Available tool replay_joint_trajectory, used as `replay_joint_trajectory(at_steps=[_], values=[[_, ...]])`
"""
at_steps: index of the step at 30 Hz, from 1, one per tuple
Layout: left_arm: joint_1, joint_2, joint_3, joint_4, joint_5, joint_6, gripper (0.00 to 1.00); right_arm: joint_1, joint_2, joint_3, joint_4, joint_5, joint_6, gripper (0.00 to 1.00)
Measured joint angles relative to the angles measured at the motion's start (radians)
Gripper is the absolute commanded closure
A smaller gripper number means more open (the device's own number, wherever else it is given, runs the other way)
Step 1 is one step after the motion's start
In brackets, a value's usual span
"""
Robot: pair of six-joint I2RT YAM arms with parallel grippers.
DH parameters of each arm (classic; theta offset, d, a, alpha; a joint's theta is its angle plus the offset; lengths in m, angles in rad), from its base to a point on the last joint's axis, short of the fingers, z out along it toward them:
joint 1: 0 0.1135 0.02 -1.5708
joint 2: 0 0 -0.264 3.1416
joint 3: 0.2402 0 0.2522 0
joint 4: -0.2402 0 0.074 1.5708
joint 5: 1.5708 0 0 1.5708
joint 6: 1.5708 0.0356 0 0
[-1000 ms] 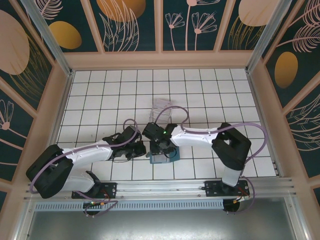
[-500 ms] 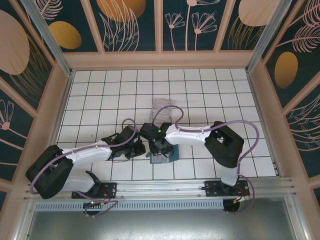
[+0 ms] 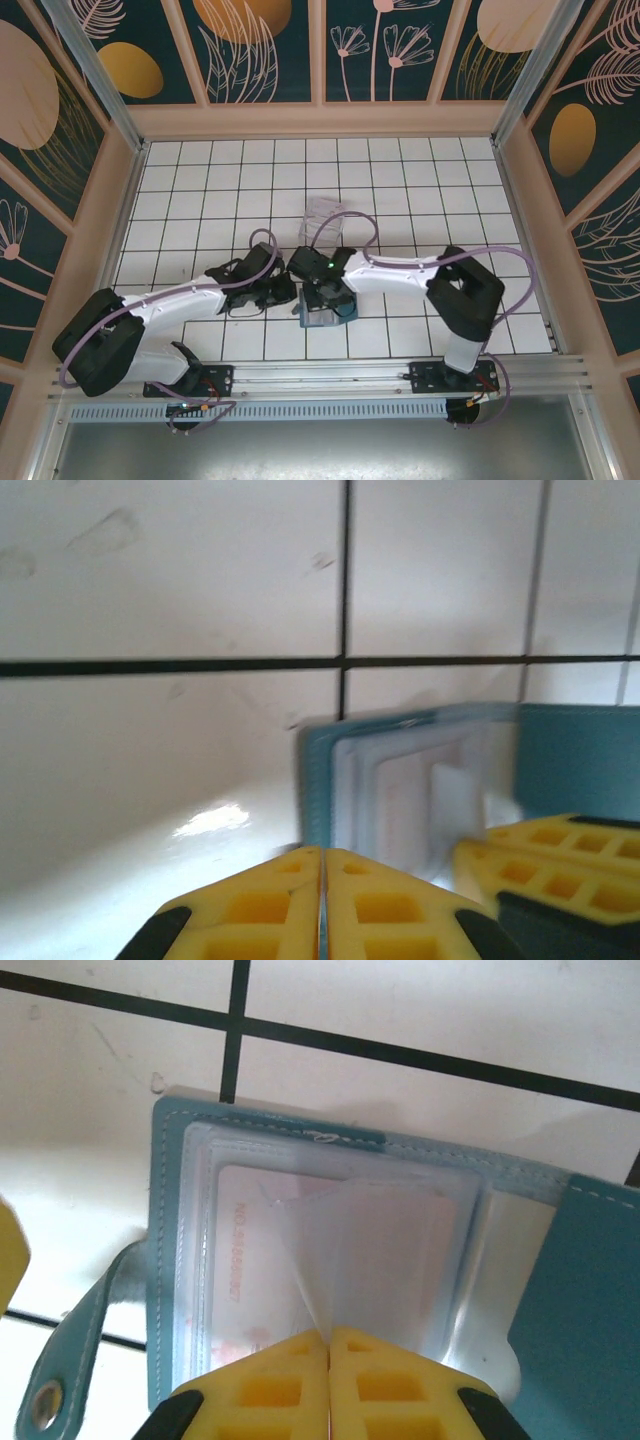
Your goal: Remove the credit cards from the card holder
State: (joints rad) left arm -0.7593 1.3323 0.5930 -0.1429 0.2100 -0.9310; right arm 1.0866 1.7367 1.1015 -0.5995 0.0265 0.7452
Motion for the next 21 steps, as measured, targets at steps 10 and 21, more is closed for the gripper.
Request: replay_joint_trajectory(at_steps=[10,21], values=[[-0.043,0.115,0.106,0.0,0.043,0.021,0.9,-0.121,-0.254,-0.328,0.316,-0.151,0.022,0.9],[-0.113,0.264,0.226,-0.004,0.082,0.022,0.9,-0.215,-0.392,-0.584,0.612,-0.295,0.051,0.85]])
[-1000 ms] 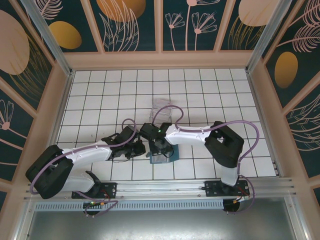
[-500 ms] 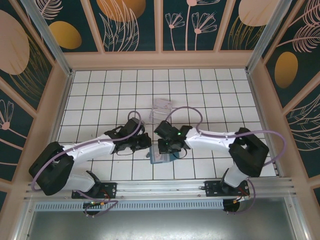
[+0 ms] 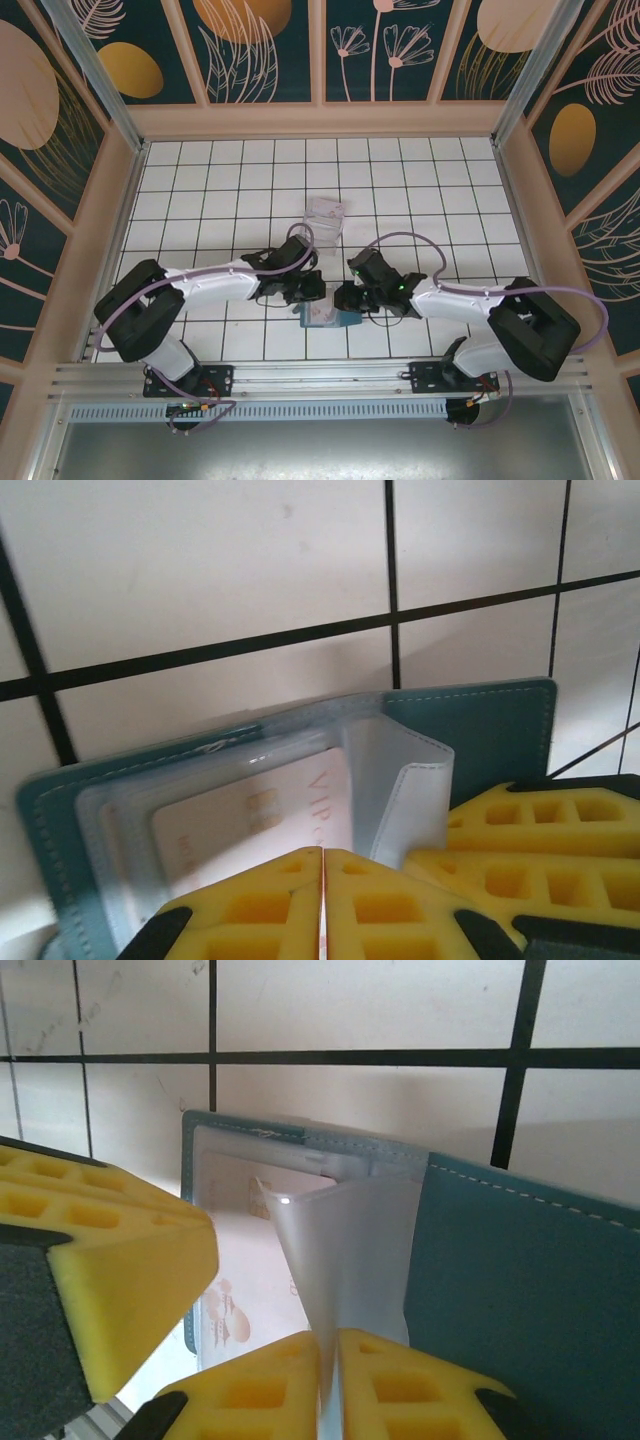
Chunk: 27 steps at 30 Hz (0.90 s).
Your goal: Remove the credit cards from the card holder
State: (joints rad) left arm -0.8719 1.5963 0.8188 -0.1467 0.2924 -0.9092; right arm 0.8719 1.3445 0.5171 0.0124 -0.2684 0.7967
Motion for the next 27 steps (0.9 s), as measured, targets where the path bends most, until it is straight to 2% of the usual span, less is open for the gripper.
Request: replay_joint_trajectory(at_steps=[9,13,17,27], values=[[-0.018,0.095,0.086,-0.055,0.015,0.014,0.9,-0.02,-0.058,-0.058,0.07,-0.029,0.006,0.83],[-0.027,0.121,0.118,-0.071,0.02,0.019,0.89,-0.03,-0.106,-0.069,0.063,-0.024,0.021,0.73],[-0.032,0.156,0.156,-0.092,0.026,0.027,0.89,-0.049,-0.201,-0.074,0.01,0.007,0.024,0.67],[-0.057,0.236,0.278,-0.116,0.054,0.053,0.88,-0.111,-0.438,-0.074,-0.191,0.129,0.025,0.65]])
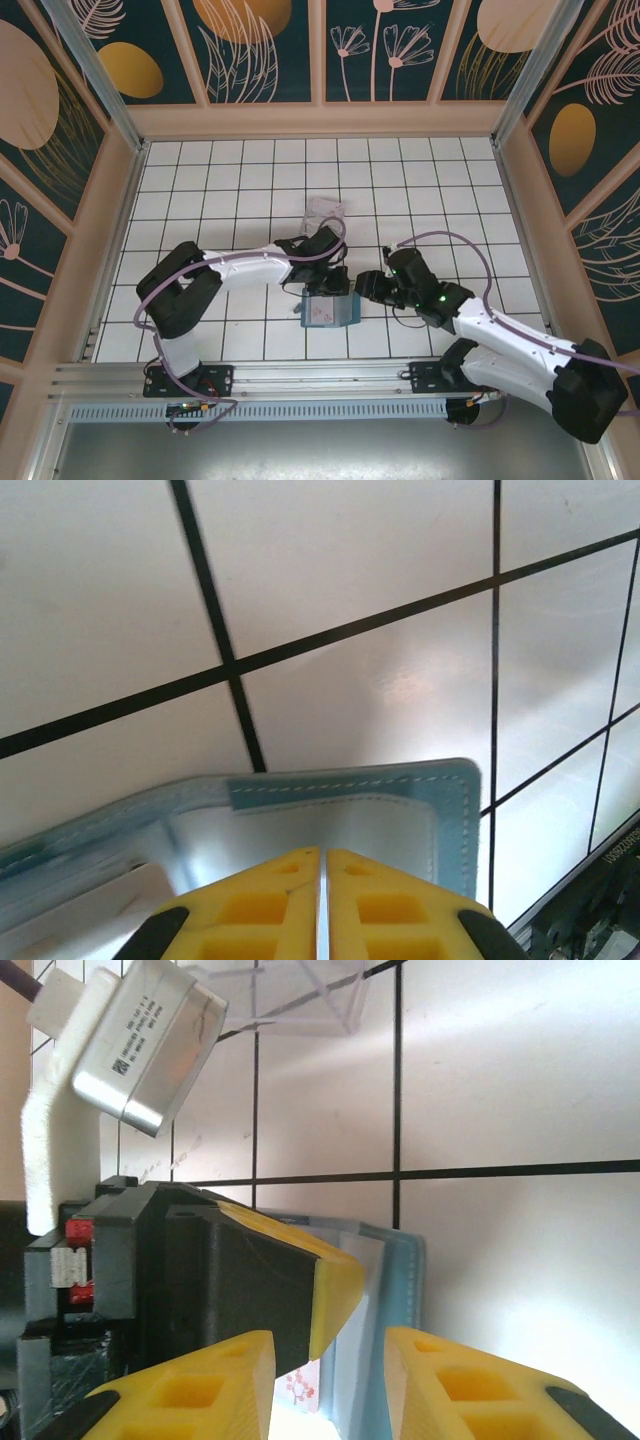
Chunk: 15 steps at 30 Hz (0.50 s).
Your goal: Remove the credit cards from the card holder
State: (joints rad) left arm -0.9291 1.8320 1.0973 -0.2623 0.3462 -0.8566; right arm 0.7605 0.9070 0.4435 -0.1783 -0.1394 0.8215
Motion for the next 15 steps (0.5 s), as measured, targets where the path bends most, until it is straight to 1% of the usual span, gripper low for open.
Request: replay_joint_trajectory(at_steps=[5,8,12,15], values=[[-0.008,0.033,0.005,0.0,0.018,0.005,0.84,-0.006,-0.017,0.01,-0.046,0.007,0.001,0.65],[-0.008,0.034,0.005,0.0,0.02,0.005,0.83,-0.006,-0.009,0.027,-0.05,-0.007,0.005,0.65],[-0.008,-0.002,-0.019,-0.011,-0.024,0.008,0.82,-0.006,0.031,0.048,-0.033,-0.05,0.021,0.65],[-0.008,-0.076,-0.051,-0.024,-0.074,0.008,0.82,-0.005,0.076,0.057,-0.004,-0.095,0.034,0.65]])
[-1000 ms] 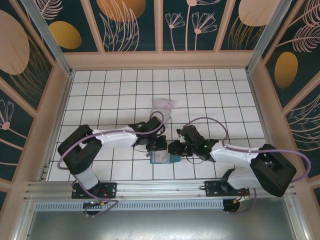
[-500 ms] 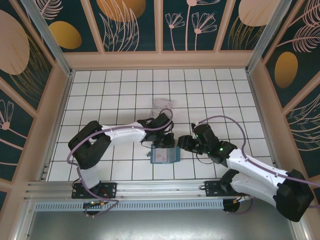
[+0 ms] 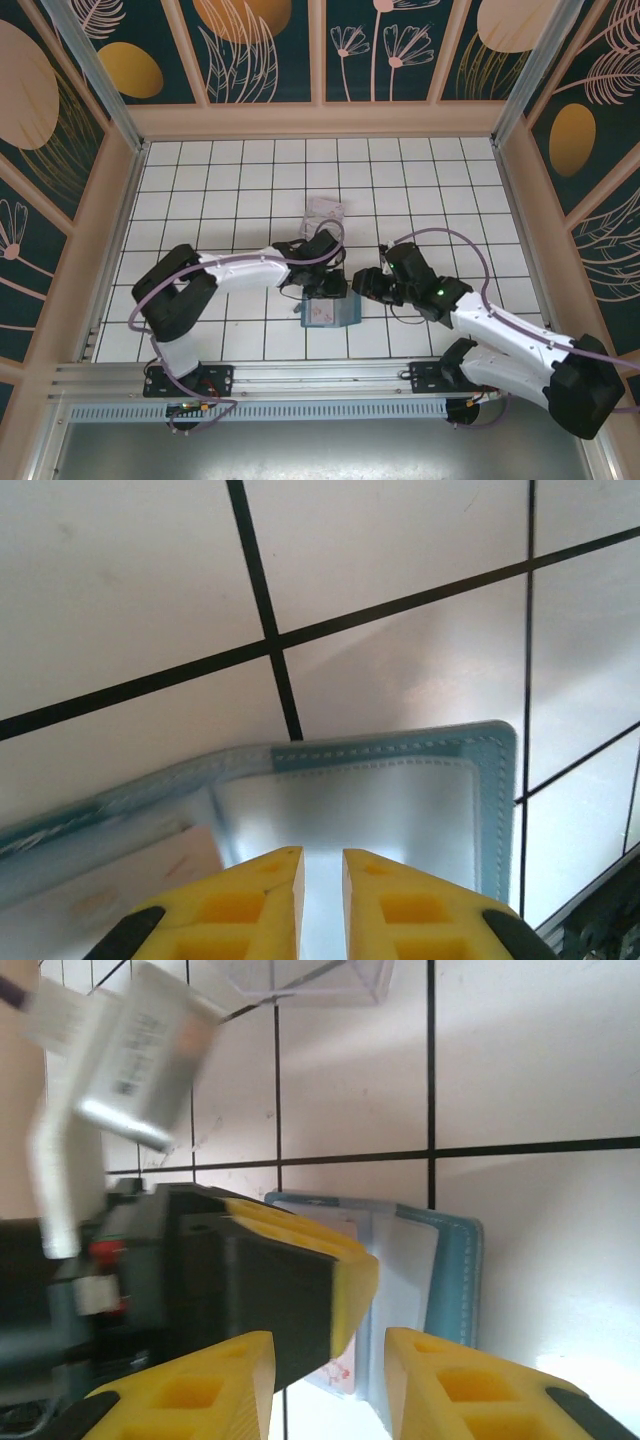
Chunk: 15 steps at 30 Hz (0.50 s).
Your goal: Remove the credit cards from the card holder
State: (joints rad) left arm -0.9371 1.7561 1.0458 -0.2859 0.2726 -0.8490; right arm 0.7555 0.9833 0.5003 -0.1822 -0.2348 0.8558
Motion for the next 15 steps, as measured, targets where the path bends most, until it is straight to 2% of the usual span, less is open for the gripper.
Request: replay_joint_trajectory(at_steps=[7,15], values=[[0.018,-0.17,-0.136,0.015,-0.055,-0.031,0.85,0.047,0.158,0.052,0.074,-0.082,0.022,0.67],[0.034,-0.192,-0.25,0.022,-0.073,-0.071,0.86,0.098,0.332,0.122,0.15,-0.135,0.026,0.7]])
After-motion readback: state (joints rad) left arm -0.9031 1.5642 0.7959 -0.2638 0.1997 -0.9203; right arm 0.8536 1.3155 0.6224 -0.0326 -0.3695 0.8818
